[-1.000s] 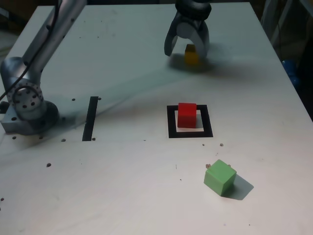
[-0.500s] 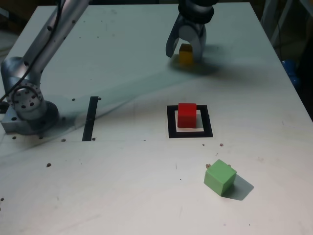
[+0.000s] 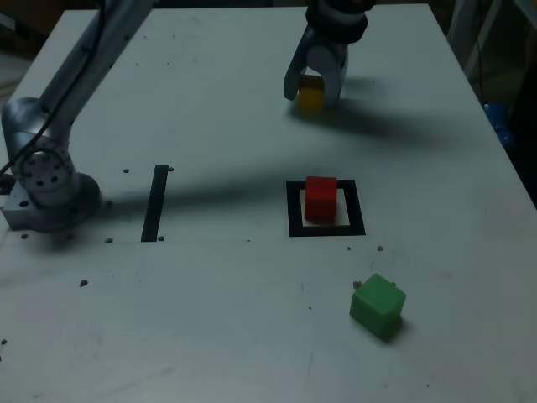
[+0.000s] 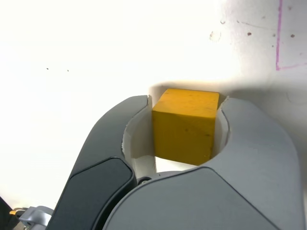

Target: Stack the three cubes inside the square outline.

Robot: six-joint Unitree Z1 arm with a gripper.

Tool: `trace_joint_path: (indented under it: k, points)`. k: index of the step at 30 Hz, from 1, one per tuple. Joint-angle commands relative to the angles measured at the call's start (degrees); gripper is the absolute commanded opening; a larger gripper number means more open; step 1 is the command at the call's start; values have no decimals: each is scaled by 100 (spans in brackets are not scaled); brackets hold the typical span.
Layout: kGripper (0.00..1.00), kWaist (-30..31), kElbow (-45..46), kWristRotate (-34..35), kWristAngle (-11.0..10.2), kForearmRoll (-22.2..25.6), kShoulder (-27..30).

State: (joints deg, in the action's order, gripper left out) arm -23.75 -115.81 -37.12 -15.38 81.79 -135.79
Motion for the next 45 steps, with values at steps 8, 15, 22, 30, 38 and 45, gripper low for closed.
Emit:
trace_joint_path:
  k: [8,15,22,30,38,45]
  points:
    - [33,703,429,902,36,212,682]
    - [33,1323,786,1694,301,435,1193]
    - [33,1946,1037,2488,729,534,1460]
    - [33,2510,1075,3065,970,578,1490]
    - [33,2762,1133,3296,1105,559,1451]
    - [33,2898,1075,3369,1221,542,1340]
